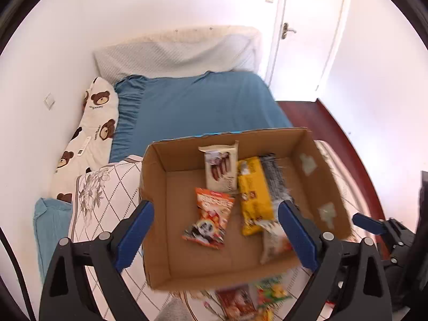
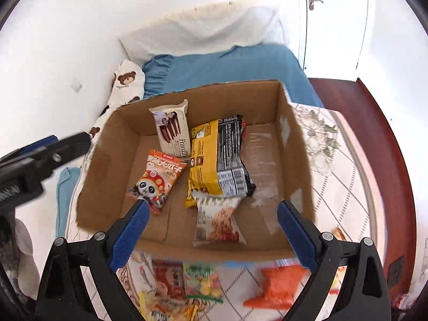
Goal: Organize snacks
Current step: 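Lower both packs into the box and open both tools, then grasp the yellow cracker bag with left tool while right tool grasps the orange chip bag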
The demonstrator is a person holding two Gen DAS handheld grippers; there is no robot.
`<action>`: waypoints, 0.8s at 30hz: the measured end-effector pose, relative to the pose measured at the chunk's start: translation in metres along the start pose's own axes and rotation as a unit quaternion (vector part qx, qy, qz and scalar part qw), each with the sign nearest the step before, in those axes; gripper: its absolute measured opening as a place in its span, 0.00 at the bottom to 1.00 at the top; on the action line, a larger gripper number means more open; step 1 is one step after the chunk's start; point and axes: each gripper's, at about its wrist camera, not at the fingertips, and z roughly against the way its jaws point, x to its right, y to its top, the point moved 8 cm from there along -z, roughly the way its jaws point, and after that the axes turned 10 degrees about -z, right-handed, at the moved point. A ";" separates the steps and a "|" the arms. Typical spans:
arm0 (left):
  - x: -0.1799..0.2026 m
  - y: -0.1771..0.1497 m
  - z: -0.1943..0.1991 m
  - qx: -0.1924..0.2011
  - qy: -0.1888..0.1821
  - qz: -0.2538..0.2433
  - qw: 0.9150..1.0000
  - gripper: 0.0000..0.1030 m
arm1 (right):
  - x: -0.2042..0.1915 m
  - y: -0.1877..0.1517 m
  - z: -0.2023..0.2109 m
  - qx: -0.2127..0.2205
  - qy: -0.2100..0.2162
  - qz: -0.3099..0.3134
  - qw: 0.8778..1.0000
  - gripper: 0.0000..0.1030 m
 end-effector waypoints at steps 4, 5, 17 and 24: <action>0.015 -0.031 0.016 -0.014 -0.034 0.022 0.999 0.98 | 0.025 -0.031 0.028 0.000 0.004 -0.030 1.000 0.95; 0.020 -0.044 0.016 -0.025 -0.036 0.026 0.999 0.98 | 0.033 -0.039 0.035 0.002 0.000 -0.036 0.999 0.95; 0.055 -0.265 -0.051 -0.262 -0.104 0.223 0.933 0.97 | 0.162 -0.167 0.020 -0.100 -0.097 -0.093 0.986 0.95; 0.078 -0.296 -0.073 -0.286 -0.185 0.341 0.876 0.91 | 0.183 -0.187 -0.007 -0.115 -0.046 -0.148 0.981 0.95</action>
